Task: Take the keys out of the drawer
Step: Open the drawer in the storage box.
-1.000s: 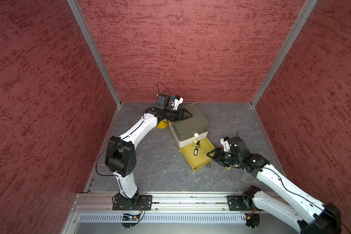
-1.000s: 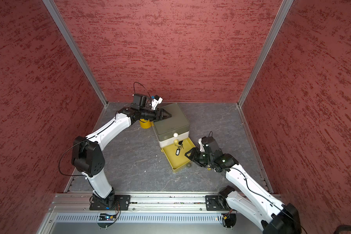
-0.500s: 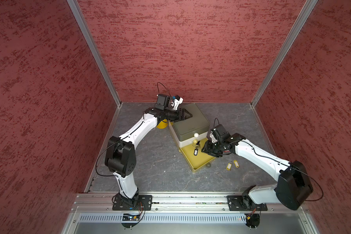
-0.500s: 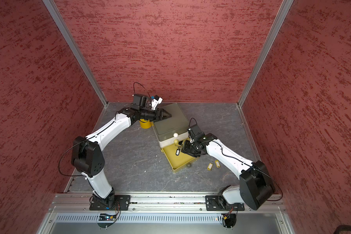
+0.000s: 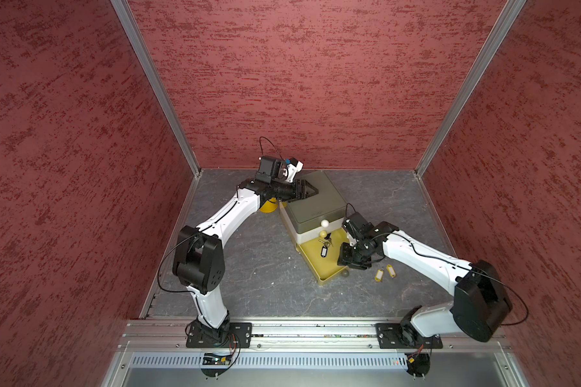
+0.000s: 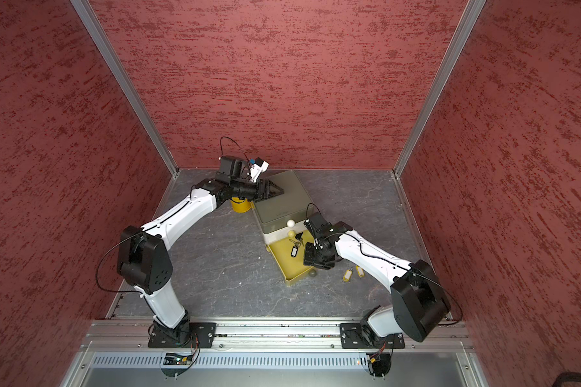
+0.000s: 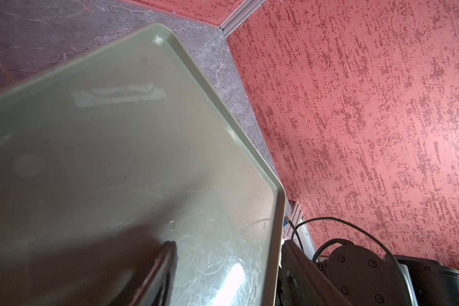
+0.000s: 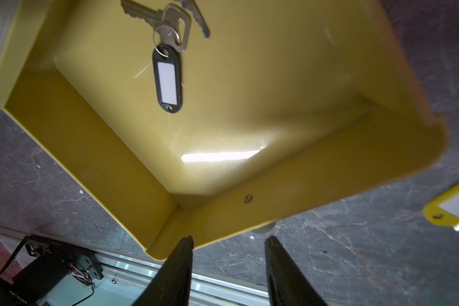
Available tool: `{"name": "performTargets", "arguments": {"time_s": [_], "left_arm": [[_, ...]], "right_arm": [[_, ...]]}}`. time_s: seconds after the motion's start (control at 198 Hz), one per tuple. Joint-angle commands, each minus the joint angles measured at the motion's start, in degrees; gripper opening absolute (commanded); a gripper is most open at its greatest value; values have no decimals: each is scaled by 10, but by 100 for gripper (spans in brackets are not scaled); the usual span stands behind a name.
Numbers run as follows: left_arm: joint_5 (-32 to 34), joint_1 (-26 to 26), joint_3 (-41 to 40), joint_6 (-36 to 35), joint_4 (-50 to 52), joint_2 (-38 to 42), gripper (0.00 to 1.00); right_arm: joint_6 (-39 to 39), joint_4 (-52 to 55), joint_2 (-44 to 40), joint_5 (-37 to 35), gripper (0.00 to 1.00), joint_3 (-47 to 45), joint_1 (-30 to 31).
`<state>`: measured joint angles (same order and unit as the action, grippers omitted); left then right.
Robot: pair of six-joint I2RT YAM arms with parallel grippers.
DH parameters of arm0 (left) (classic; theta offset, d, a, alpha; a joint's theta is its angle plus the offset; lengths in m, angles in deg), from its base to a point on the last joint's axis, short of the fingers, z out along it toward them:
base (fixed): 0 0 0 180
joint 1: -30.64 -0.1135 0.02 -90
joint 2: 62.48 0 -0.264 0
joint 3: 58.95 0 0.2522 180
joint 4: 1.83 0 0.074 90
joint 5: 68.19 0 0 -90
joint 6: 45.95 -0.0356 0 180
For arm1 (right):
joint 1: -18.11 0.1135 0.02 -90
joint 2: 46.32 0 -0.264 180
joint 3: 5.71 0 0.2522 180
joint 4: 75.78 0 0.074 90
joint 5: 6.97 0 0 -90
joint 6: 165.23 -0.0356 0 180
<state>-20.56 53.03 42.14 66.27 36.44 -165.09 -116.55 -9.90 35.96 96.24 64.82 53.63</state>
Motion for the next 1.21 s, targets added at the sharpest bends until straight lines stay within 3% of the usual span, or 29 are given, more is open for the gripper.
{"name": "performTargets", "arguments": {"time_s": [0.0,0.359,0.753,1.203], "left_arm": [[76,-4,-64,11,172,-58,66],[82,-4,-82,17,166,-43,67],[83,-4,-82,19,169,-44,66],[82,-7,-85,16,168,-46,66]], "right_arm": [[11,50,7,-19,48,30,9],[4,72,1,-20,48,79,20],[-12,-152,46,-48,46,-7,16],[-37,-18,16,-54,47,-36,16]]}}
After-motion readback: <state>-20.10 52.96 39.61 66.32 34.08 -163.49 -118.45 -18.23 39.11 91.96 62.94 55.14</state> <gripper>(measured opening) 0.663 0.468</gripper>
